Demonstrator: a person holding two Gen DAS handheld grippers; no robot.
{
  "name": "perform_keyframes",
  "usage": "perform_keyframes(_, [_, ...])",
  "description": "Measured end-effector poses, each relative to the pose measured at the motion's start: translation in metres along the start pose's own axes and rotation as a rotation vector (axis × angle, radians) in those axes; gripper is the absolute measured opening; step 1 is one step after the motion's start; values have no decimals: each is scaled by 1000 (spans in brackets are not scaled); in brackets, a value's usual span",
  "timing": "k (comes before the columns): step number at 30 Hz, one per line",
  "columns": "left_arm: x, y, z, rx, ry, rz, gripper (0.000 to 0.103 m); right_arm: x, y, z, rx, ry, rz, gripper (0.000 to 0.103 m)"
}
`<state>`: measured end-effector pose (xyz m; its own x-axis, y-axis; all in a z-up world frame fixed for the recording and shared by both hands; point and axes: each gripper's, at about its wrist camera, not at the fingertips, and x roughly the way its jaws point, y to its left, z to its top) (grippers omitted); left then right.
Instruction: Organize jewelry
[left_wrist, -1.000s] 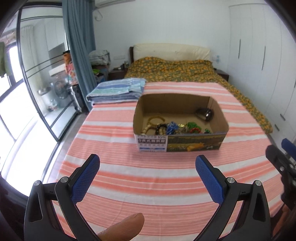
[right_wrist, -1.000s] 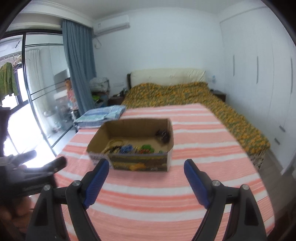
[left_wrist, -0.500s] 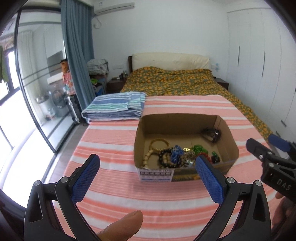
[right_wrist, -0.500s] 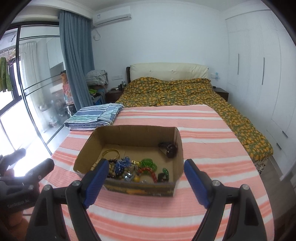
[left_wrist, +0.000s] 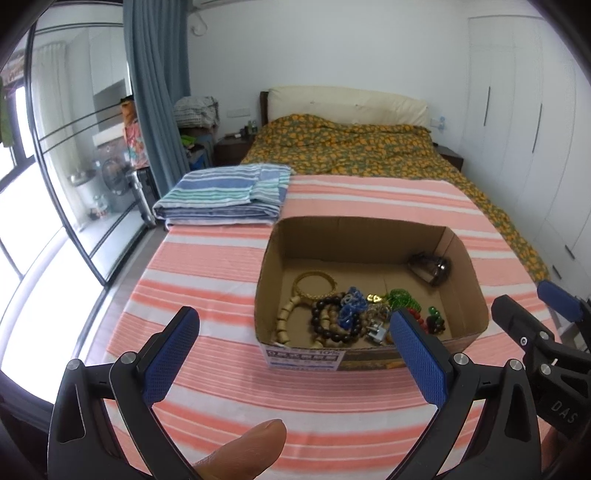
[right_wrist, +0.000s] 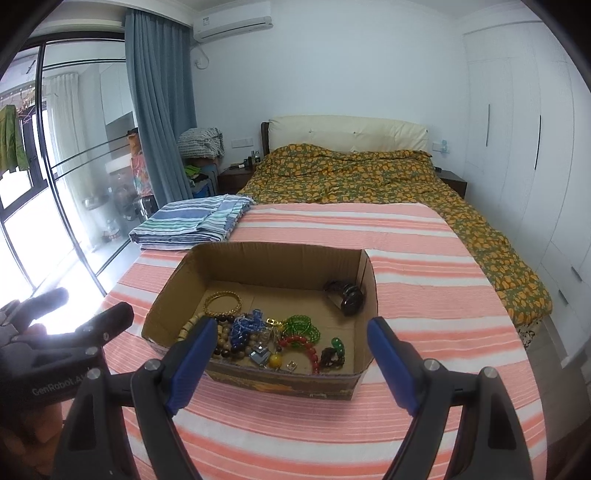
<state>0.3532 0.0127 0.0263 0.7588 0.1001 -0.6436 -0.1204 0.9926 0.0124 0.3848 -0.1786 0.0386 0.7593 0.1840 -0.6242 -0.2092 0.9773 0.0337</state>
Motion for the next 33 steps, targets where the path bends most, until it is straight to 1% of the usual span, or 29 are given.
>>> perform_keyframes(4, [-2, 3, 5, 6, -12, 10, 103, -2, 8, 7, -44, -6, 5, 85])
perform_keyframes(7, [-2, 4, 8, 26, -26, 50, 103, -4, 10, 9, -58, -2, -5, 85])
perform_keyframes(10, [0, 5, 9, 40, -27, 67, 103, -2, 9, 9, -53, 6, -18, 85])
perform_keyframes(14, [4, 4, 8, 38, -5, 50, 103, 1, 8, 8, -57, 18, -31, 85])
perform_keyframes(21, [6, 1, 8, 44, 5, 31, 103, 2, 5, 7, -64, 26, -39, 85])
perform_keyframes(33, [9, 1, 11, 35, 11, 36, 103, 5, 3, 7, -66, 34, -44, 85])
